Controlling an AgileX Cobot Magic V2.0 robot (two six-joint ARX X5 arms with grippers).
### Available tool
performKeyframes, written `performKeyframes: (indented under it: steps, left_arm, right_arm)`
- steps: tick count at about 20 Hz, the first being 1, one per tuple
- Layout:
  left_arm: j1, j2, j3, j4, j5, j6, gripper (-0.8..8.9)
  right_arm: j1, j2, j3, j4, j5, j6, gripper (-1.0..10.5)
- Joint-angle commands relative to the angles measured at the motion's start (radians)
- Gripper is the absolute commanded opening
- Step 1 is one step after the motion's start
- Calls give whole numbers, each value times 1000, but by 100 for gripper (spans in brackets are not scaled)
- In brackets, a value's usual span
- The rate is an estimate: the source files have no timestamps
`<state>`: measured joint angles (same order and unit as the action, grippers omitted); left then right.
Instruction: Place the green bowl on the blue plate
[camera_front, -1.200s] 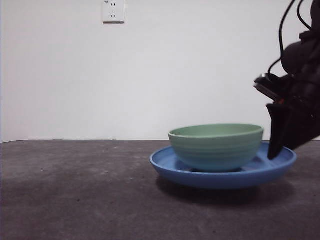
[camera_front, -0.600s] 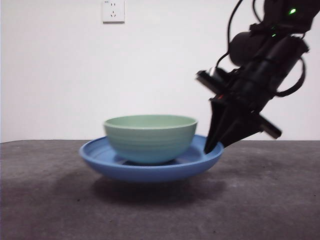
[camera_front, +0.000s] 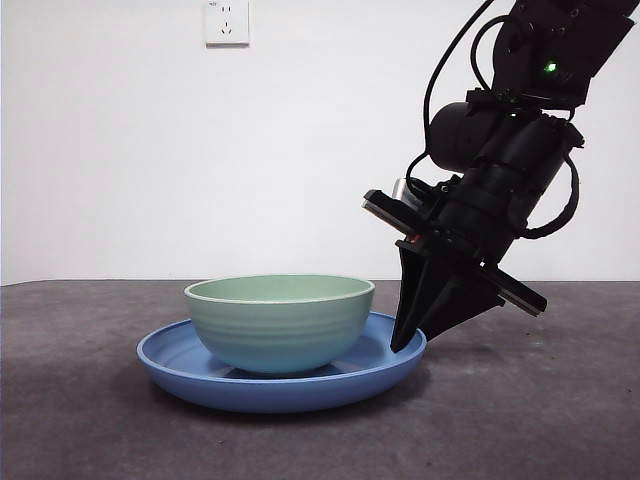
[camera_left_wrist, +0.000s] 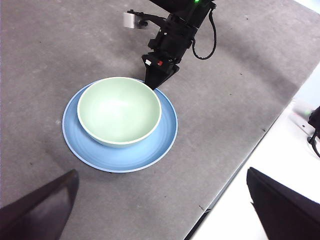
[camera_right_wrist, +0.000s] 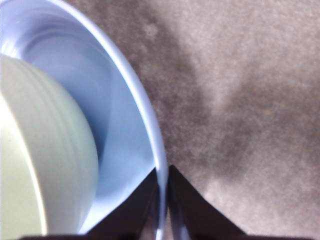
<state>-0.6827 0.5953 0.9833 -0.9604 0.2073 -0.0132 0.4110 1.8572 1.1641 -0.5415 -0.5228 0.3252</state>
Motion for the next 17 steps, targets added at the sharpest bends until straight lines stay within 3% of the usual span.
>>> performKeyframes:
  steps: [1,6,14,17]
  left_arm:
    - [-5,5,8,11,-3,1,626]
    - [-5,5,8,11,-3,1,626]
    - [-5,5,8,11,-3,1,626]
    - [-5,5,8,11,-3,1,626]
  right_arm:
    - [5,15,23,5,-25,15,11]
    - [3,14,23,20,-21,15,249]
    - [-40,-180,29,-16,55,-20,279]
    - [-55,-354,29,-92,76,-76,385]
